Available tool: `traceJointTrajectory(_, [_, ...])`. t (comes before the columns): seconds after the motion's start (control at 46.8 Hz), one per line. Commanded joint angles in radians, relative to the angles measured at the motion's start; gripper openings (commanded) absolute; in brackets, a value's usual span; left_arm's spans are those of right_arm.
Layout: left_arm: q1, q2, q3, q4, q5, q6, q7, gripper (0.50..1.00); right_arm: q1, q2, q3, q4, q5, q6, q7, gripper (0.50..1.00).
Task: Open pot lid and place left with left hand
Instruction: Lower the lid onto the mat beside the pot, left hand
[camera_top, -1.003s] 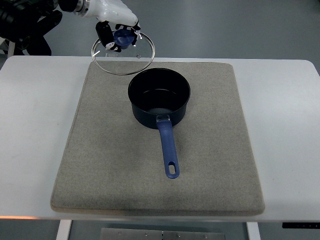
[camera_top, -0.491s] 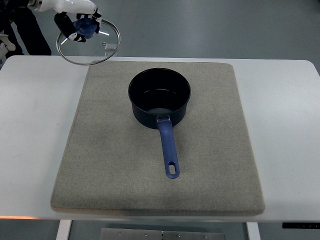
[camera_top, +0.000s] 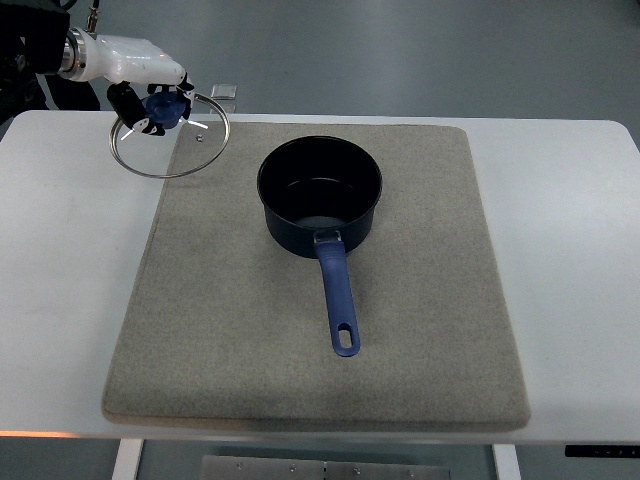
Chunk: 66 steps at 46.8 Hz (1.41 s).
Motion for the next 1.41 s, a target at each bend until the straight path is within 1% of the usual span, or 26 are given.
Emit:
traceJointTrajectory(0.0, [0.009,0.000,0.000,-0.002,0.000,0.006,0.000,0.500,0.000,0.000,0.000,0.000,0.000,0.001,0.000,0.917])
traceJointTrajectory(0.128, [0.025,0.000,0.000,-0.006,0.000,0.017,0.000,0.500,0.000,0.000,0.000,0.000,0.000,-0.001,0.000,0.915])
traceJointTrajectory(0.32, [0.057,0.001,-0.003,-0.045,-0.003,0.022,0.000,0.500,0.000,0.000,0.000,0.000,0.000,0.001,0.000,0.915])
traceJointTrajectory(0.47, [0.083,-0.003,-0.008,-0.046,-0.008,0.023,0.000,0.500,0.000,0.000,0.000,0.000,0.000,0.001,0.000,0.917])
traceJointTrajectory(0.811, [0.120,-0.031,-0.009,-0.046,-0.040,0.074,0.000,0.500,0.000,0.000,0.000,0.000,0.000,-0.001,0.000,0.917])
traceJointTrajectory(1.153, [0.112,-0.078,-0.008,-0.046,-0.055,0.072,0.000,0.500,0.000,0.000,0.000,0.000,0.000,0.001,0.000,0.915])
traceJointTrajectory(1.388, [0.105,-0.078,-0.001,-0.045,-0.051,0.066,0.000,0.500,0.000,0.000,0.000,0.000,0.000,-0.001,0.000,0.915])
